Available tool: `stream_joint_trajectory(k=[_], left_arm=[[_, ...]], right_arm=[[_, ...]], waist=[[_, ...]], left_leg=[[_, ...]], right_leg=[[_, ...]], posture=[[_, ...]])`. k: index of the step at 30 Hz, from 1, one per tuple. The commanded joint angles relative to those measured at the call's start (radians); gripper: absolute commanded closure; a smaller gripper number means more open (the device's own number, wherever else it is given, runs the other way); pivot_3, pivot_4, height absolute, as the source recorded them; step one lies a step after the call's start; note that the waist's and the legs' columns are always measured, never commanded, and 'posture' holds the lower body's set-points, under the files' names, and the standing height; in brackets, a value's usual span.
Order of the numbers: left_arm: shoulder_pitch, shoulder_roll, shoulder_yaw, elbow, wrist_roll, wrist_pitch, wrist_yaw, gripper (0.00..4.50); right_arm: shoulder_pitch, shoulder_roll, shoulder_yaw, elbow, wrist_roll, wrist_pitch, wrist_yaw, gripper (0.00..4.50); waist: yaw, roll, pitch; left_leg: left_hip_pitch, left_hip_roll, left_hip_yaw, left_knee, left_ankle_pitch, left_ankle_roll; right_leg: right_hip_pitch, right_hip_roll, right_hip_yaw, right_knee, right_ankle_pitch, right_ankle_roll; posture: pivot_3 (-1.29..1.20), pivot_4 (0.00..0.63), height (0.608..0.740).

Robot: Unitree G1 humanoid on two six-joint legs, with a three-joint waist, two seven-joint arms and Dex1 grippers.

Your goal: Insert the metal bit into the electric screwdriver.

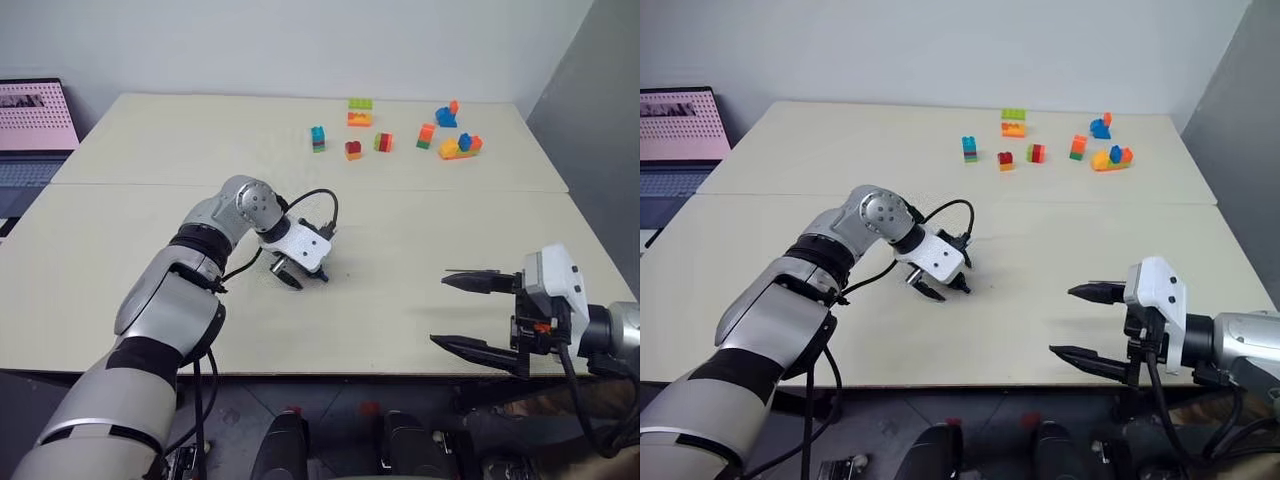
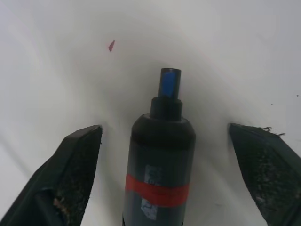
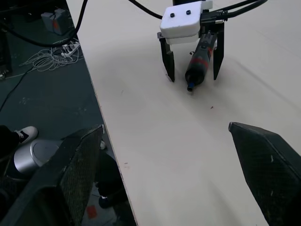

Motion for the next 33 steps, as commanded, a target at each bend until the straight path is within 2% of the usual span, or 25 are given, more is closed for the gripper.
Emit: stream_joint_trajectory(k=[1,7,9,12,21,23,26,31,33], left_arm=[[-0.013,-0.008,-0.031,0.017,0.052,-0.02,0.032,1.19],[-0.01,-0.009,-0.057,0.026,0.091,-0.034,0.031,2.54],[-0.008,-0.011,-0.058,0.025,0.092,-0.034,0.031,2.84],[-0.007,-0.009,-0.053,0.023,0.086,-0.033,0.027,2.84],[-0.006,0.018,0.198,-0.07,-0.174,0.128,0.053,2.84],[0.013,0.036,0.3,-0.16,-0.284,0.263,0.056,2.85],[0.078,0.05,0.379,-0.318,-0.377,0.437,0.062,2.85],[0.269,0.009,0.503,-0.694,-0.532,0.791,0.218,2.85],[0.323,-0.009,0.52,-0.801,-0.559,0.88,0.282,2.85]], right_arm=[[0.006,-0.008,-0.031,-0.028,0.015,-0.013,-0.008,0.0],[0.013,-0.013,-0.038,-0.03,0.017,-0.014,-0.011,0.0],[0.017,-0.014,-0.042,-0.031,0.017,-0.016,-0.009,0.0],[0.019,-0.017,-0.046,-0.03,0.017,-0.017,-0.007,0.0],[0.012,-0.027,-0.066,-0.026,0.029,-0.013,-0.007,0.0],[0.009,-0.027,-0.073,-0.027,0.036,-0.01,-0.013,0.0],[-0.001,-0.031,-0.071,-0.02,0.041,-0.009,-0.016,0.0],[-0.055,-0.039,-0.043,0.006,0.04,-0.012,-0.015,0.0],[-0.071,-0.04,-0.034,0.013,0.038,-0.012,-0.011,0.0]], waist=[[0.0,0.0,0.0],[0.0,0.0,0.0],[-0.002,0.001,-0.001],[-0.002,0.001,-0.001],[-0.002,0.0,-0.001],[-0.002,0.0,0.0],[-0.003,0.0,0.0],[-0.006,0.0,0.0],[-0.005,0.0,0.0]], left_leg=[[0.001,0.0,0.0,0.0,0.0,0.0],[0.001,0.0,0.0,0.001,0.0,0.0],[0.002,0.0,0.001,0.001,0.0,0.0],[0.002,0.0,0.0,0.001,0.0,0.0],[0.0,0.0,0.0,0.001,0.0,0.0],[-0.001,0.0,0.0,0.001,0.0,0.0],[-0.002,0.0,-0.001,0.001,0.0,0.0],[0.0,0.0,-0.001,0.001,0.0,0.0],[0.0,0.0,-0.002,0.001,0.001,0.0]], right_leg=[[0.001,0.0,0.0,0.0,0.0,0.0],[0.001,0.0,0.001,0.0,0.0,-0.001],[0.001,0.0,0.001,0.0,0.001,0.0],[0.001,0.0,0.001,0.001,0.001,0.0],[0.0,0.0,0.0,0.0,0.001,0.001],[0.0,0.0,0.0,0.0,0.001,0.001],[-0.001,0.0,0.0,0.0,0.001,0.001],[0.0,0.0,0.0,0.001,0.001,0.001],[0.0,0.0,0.0,0.002,0.001,0.002]], posture=[[0.0,0.15,0.74],[0.0,0.15,0.74],[0.0,0.15,0.74],[0.0,0.15,0.74],[0.0,0.15,0.74],[0.0,0.15,0.74],[0.0,0.15,0.74],[0.0,0.15,0.74],[0.0,0.15,0.74]])
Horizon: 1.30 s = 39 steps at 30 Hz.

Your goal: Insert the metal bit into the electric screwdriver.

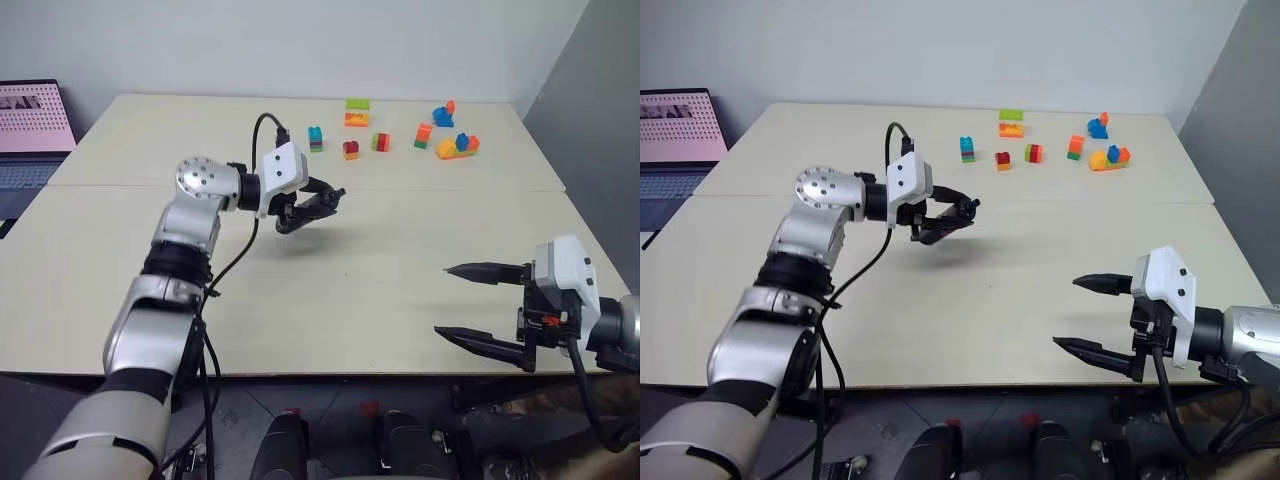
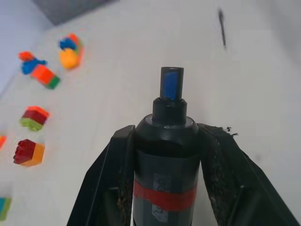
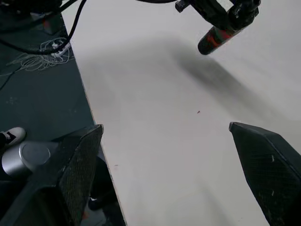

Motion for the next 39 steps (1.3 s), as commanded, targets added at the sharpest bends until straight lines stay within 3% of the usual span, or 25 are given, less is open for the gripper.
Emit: stream_joint_trajectory(k=[1,6,10,19,27,34,39], left_arm=[[0.07,-0.046,0.074,-0.258,-0.1,0.189,0.151,2.85],[0.24,-0.208,0.11,-0.528,-0.211,0.369,0.37,2.86],[0.334,-0.322,0.125,-0.643,-0.247,0.388,0.523,2.86],[0.545,-0.279,0.04,-0.694,-0.18,0.235,0.542,2.86],[0.626,-0.232,0.014,-0.699,-0.174,0.185,0.558,2.86],[0.621,-0.229,-0.025,-0.686,-0.15,0.162,0.591,2.86],[0.62,-0.232,-0.053,-0.69,-0.135,0.142,0.6,2.86]], right_arm=[[-0.049,-0.015,0.008,0.011,0.012,-0.014,0.002,0.0],[-0.154,-0.005,0.074,0.055,0.014,-0.019,0.011,0.0],[-0.203,0.006,0.112,0.077,0.007,-0.02,0.012,0.0],[-0.224,0.0,0.154,0.124,-0.055,-0.046,0.039,0.0],[-0.263,-0.022,0.212,0.207,-0.153,-0.099,0.097,0.0],[-0.499,-0.087,0.52,0.617,-0.525,-0.266,0.28,0.0],[-0.768,0.007,0.745,1.095,-0.778,-0.441,0.45,0.0]], waist=[[0.001,0.0,0.0],[0.004,0.0,0.0],[0.006,0.0,0.0],[0.005,0.001,0.0],[0.006,0.002,-0.001],[-0.001,0.005,-0.003],[-0.01,0.006,-0.004]], left_leg=[[0.0,0.0,0.0,0.001,0.0,0.0],[0.0,0.0,0.0,0.004,0.0,0.0],[0.0,0.0,-0.001,0.005,0.0,0.0],[0.001,0.0,0.0,0.006,0.0,0.0],[0.003,0.0,0.0,0.009,0.0,0.0],[0.007,0.0,0.0,0.01,0.0,0.0],[0.007,0.0,0.001,0.009,0.0,0.0]], right_leg=[[0.0,0.0,0.0,0.001,0.0,0.0],[0.001,0.0,0.001,0.001,0.001,0.001],[0.002,0.0,0.0,0.001,0.001,0.001],[0.002,0.001,0.002,0.001,0.001,-0.002],[0.005,0.001,0.002,0.0,0.001,-0.006],[0.011,0.0,0.001,-0.004,0.001,-0.006],[0.01,0.0,0.002,-0.003,0.001,-0.006]], posture=[[0.0,0.15,0.74],[0.0,0.15,0.74],[0.0,0.15,0.74],[0.0,0.15,0.74],[0.0,0.15,0.74],[0.0,0.15,0.74],[0.0,0.15,0.74]])
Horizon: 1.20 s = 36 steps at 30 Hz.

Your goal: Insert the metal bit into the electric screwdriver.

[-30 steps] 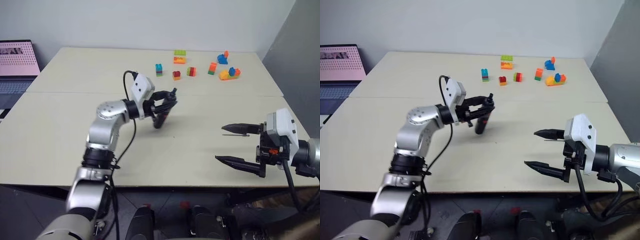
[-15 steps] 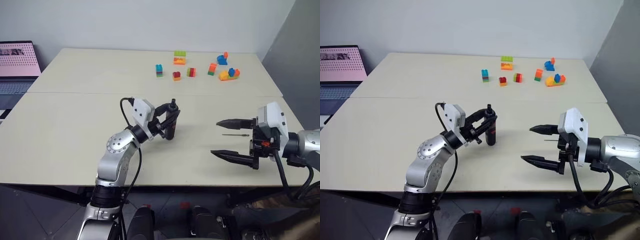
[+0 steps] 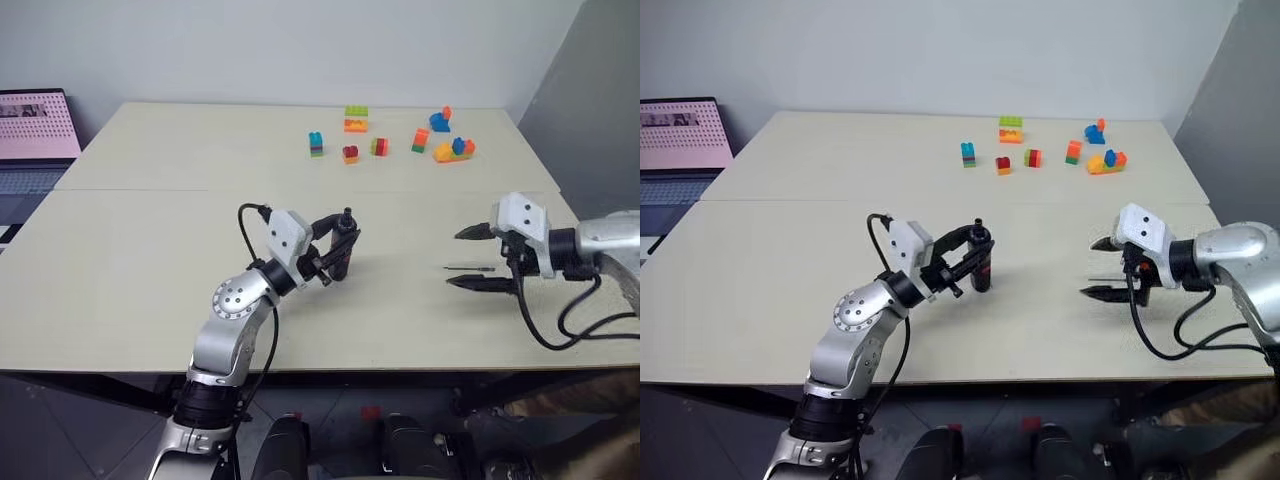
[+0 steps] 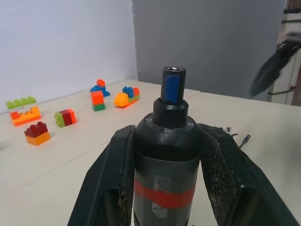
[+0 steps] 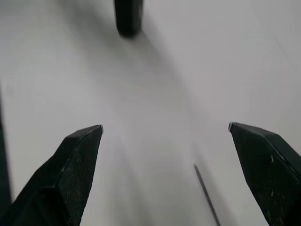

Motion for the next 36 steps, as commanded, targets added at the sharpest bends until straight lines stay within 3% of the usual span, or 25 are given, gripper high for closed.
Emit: stream_joint_trajectory(k=[1,8,11,16,27,36], left_arm=[[0.014,0.002,-0.035,0.015,0.026,-0.001,0.007,2.86],[0.022,0.0,-0.04,0.007,0.033,-0.013,0.033,2.86],[0.029,0.005,-0.041,-0.001,0.033,-0.012,0.037,2.86],[0.03,0.012,-0.039,0.002,0.035,-0.014,0.039,2.86],[0.015,0.017,-0.047,0.023,0.038,-0.024,0.04,2.86],[0.008,0.013,-0.051,0.048,0.043,-0.035,0.05,2.86]], right_arm=[[-0.179,0.075,0.128,0.349,-0.188,-0.158,0.122,0.0],[-0.403,0.237,0.237,0.87,-0.398,-0.345,0.196,0.0],[-0.451,0.282,0.233,0.994,-0.44,-0.384,0.211,0.52],[-0.495,0.325,0.22,1.088,-0.483,-0.406,0.237,1.77],[-0.493,0.345,0.203,1.113,-0.544,-0.416,0.27,4.41],[-0.481,0.345,0.084,1.041,-0.469,-0.396,0.228,4.5]], waist=[[-0.005,0.0,0.0],[-0.012,0.001,0.0],[-0.012,0.001,0.0],[-0.013,0.001,0.0],[-0.014,0.002,-0.001],[-0.014,0.002,-0.001]], left_leg=[[0.0,0.0,0.0,0.0,0.0,0.0],[0.0,-0.001,0.0,-0.004,0.0,0.0],[0.0,-0.001,0.0,-0.004,0.0,0.0],[0.001,-0.001,0.0,-0.004,0.0,0.0],[0.002,-0.001,0.0,-0.004,0.0,0.0],[0.003,-0.001,0.0,-0.004,0.0,0.0]], right_leg=[[0.0,0.0,0.0,0.0,0.0,0.0],[-0.001,0.0,0.0,0.0,0.002,0.003],[-0.001,0.001,0.0,0.0,0.001,0.002],[-0.001,0.001,0.001,0.001,0.001,0.002],[0.0,0.001,0.001,0.002,0.001,0.002],[0.001,0.001,0.001,0.002,0.001,0.001]], posture=[[0.0,0.15,0.74],[0.0,0.15,0.74],[0.0,0.15,0.74],[0.0,0.15,0.74],[0.0,0.15,0.74],[0.0,0.15,0.74]])
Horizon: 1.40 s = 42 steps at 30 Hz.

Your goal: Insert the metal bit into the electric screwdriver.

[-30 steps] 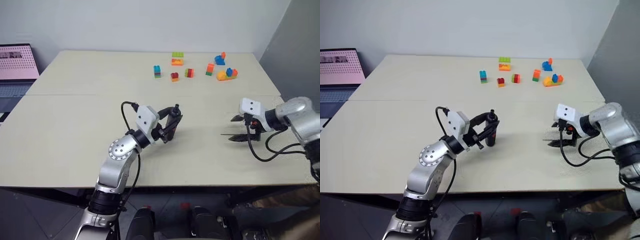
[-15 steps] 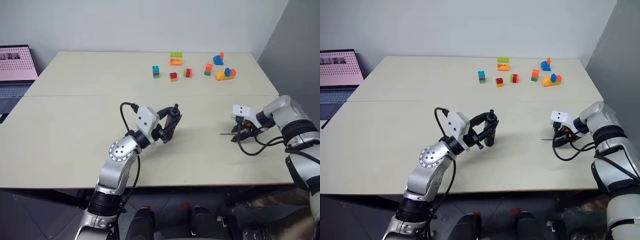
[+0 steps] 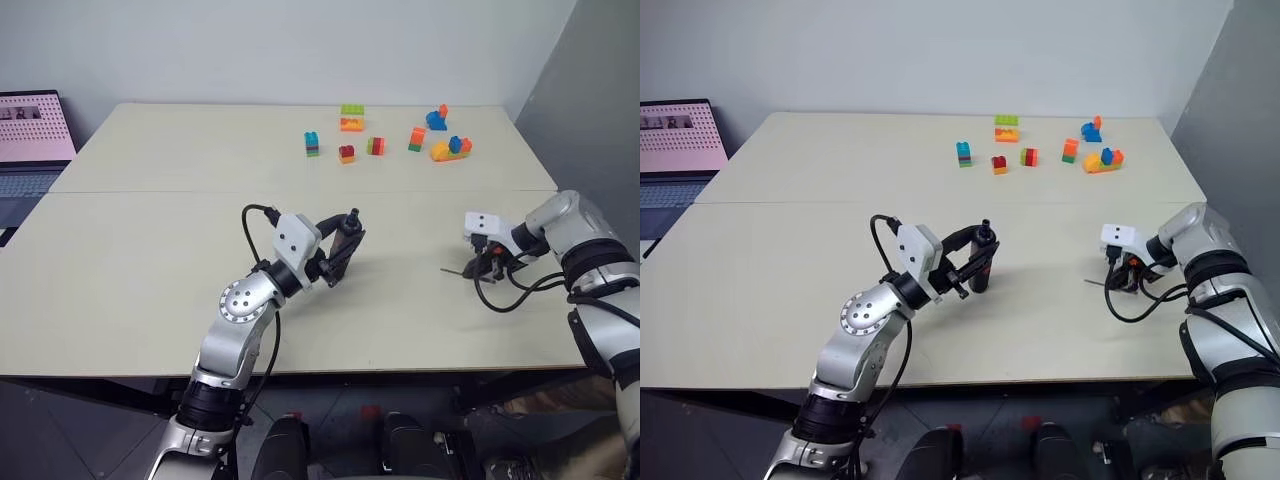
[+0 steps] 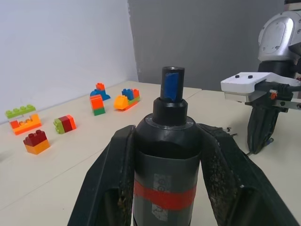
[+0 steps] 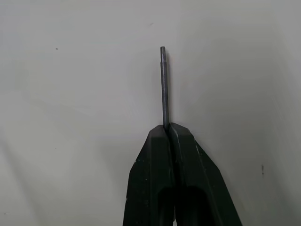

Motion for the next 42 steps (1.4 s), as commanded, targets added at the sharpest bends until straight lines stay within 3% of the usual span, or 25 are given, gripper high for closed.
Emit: stream_joint_trajectory(k=[1,4,10,14,18,28,42], left_arm=[[0.003,0.001,-0.009,0.044,0.016,0.013,0.006,2.86],[-0.003,-0.006,-0.001,0.049,0.019,0.008,0.024,2.86],[-0.009,-0.035,0.012,0.054,0.032,0.001,0.089,2.86],[-0.018,-0.08,0.017,0.052,0.05,0.002,0.171,2.86],[-0.016,-0.111,0.007,0.052,0.08,-0.01,0.219,2.86],[-0.028,-0.15,0.007,0.069,0.126,-0.029,0.304,2.86],[-0.024,-0.162,0.012,0.065,0.136,-0.027,0.369,2.86]], right_arm=[[-0.003,-0.008,-0.096,-0.073,0.065,0.008,-0.022,4.5],[0.031,-0.01,-0.194,-0.188,0.15,0.045,-0.045,4.5],[0.22,0.033,-0.419,-0.678,0.359,0.256,-0.219,4.5],[0.388,0.2,-0.526,-1.127,0.51,0.405,-0.453,4.5],[0.441,0.36,-0.531,-1.351,0.54,0.45,-0.664,4.5],[0.429,0.6,-0.46,-1.485,0.565,0.409,-0.941,4.5],[0.448,0.673,-0.37,-1.395,0.497,0.251,-1.047,4.5]], waist=[[0.0,0.0,0.0],[0.0,0.0,0.0],[0.001,0.0,0.0],[0.001,0.0,0.0],[-0.001,0.001,0.0],[0.0,0.001,0.0],[-0.002,0.001,0.0]], left_leg=[[0.0,0.0,0.0,0.0,0.0,0.0],[0.0,0.0,0.0,0.0,0.0,0.0],[0.0,0.0,0.0,-0.001,0.0,0.0],[0.0,0.0,-0.002,-0.002,0.0,0.0],[0.0,0.001,-0.002,-0.004,0.0,0.0],[-0.003,0.001,-0.003,-0.005,0.001,0.0],[-0.004,0.002,-0.003,-0.008,0.001,0.0]], right_leg=[[0.0,0.0,0.0,0.0,0.0,0.0],[0.0,0.0,0.0,0.0,0.0,0.001],[0.0,0.0,0.0,0.0,0.001,0.003],[0.0,0.0,-0.001,-0.001,0.002,0.003],[-0.003,0.003,0.001,0.001,0.002,0.004],[-0.007,0.003,0.0,0.001,0.002,0.002],[-0.009,0.004,0.001,0.001,0.001,0.001]], posture=[[0.0,0.15,0.74],[0.0,0.15,0.74],[0.0,0.15,0.74],[0.0,0.15,0.74],[0.0,0.15,0.74],[0.0,0.15,0.74],[0.0,0.15,0.74]])
